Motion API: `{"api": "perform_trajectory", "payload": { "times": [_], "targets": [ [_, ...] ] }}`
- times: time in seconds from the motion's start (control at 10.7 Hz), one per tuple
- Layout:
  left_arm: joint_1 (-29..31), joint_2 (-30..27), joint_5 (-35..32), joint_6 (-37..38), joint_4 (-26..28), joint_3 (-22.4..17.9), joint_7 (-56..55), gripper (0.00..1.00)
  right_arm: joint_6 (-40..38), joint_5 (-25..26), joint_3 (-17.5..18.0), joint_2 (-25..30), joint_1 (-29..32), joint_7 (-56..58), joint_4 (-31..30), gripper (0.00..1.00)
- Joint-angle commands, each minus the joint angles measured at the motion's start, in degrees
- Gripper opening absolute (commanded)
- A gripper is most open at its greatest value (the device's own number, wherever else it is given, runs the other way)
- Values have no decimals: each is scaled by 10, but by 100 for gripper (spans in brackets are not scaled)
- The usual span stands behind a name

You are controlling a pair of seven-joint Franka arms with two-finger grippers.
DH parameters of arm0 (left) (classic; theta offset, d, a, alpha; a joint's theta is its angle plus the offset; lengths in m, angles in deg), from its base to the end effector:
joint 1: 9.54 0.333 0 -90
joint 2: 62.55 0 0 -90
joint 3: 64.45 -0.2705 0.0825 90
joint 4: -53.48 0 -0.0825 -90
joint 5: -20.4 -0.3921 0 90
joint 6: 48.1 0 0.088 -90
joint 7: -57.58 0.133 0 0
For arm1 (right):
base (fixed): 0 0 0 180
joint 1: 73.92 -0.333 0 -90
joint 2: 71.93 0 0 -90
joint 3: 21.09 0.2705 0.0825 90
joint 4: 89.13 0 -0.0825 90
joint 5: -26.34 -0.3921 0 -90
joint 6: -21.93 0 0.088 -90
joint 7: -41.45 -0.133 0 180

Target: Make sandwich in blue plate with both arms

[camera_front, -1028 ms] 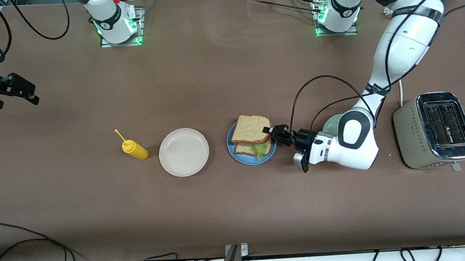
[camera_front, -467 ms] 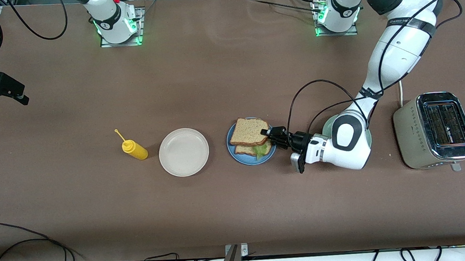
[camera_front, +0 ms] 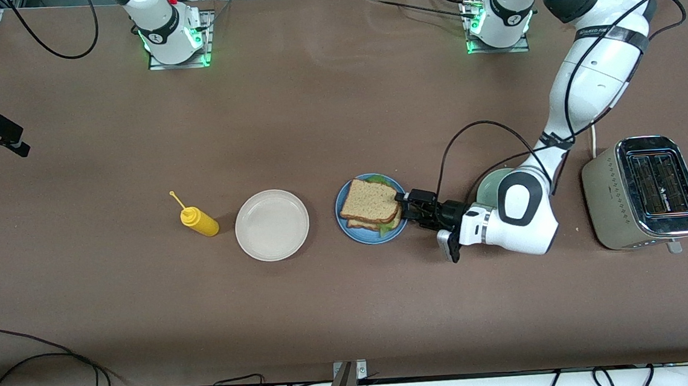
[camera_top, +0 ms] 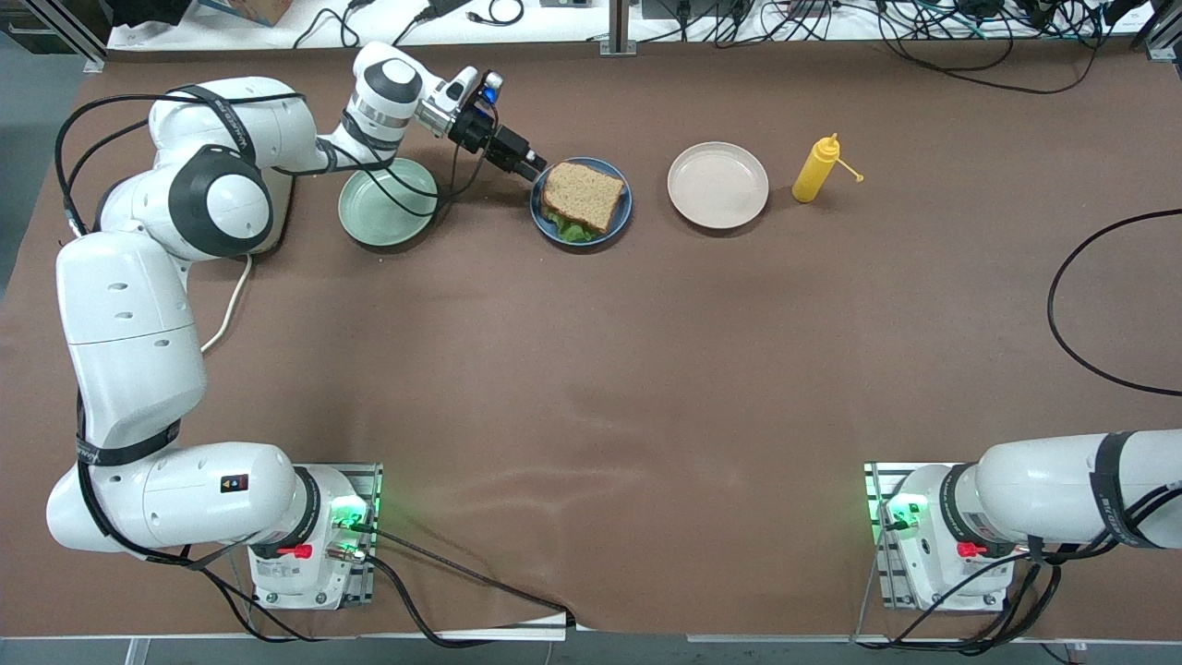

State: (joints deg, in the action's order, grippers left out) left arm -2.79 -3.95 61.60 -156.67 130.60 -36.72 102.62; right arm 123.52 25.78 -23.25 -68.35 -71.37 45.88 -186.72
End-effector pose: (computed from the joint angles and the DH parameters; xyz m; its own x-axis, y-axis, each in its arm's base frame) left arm 0.6256 -0.2578 0.1219 0.8612 -0.4801 0.1668 -0.3443 -0.3097 0.8863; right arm 0.5653 -0.0459 0.5428 0.9912 -0.0064 0.1324 -0.0062 -1.0000 -0.0019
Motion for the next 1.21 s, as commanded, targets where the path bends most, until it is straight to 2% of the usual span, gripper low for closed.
{"api": "perform_trajectory", "payload": {
  "times": [0.0, 0.28, 0.47, 0.84, 1.03, 1.12],
  "targets": [
    [12, -50, -142, 1, -21, -5, -1, 100, -17, -8, 11, -16, 13, -4, 28, 100],
    [34, -123, -246, 38, -20, -6, -6, 100, -33, -8, 13, -14, 12, -5, 29, 100],
    [50, -187, -315, 72, -19, -6, -27, 100, -76, -7, 12, -13, 13, 1, 39, 100],
    [47, -331, -433, 192, -19, 1, -192, 100, -76, -4, 8, -15, 17, -2, 52, 100],
    [48, -393, -448, 236, -20, 1, -273, 100, -75, -4, 0, -15, 18, 1, 53, 100],
    [50, -420, -447, 260, -19, -1, -279, 100, -75, -5, 0, -15, 18, 1, 53, 100]
  ]
}}
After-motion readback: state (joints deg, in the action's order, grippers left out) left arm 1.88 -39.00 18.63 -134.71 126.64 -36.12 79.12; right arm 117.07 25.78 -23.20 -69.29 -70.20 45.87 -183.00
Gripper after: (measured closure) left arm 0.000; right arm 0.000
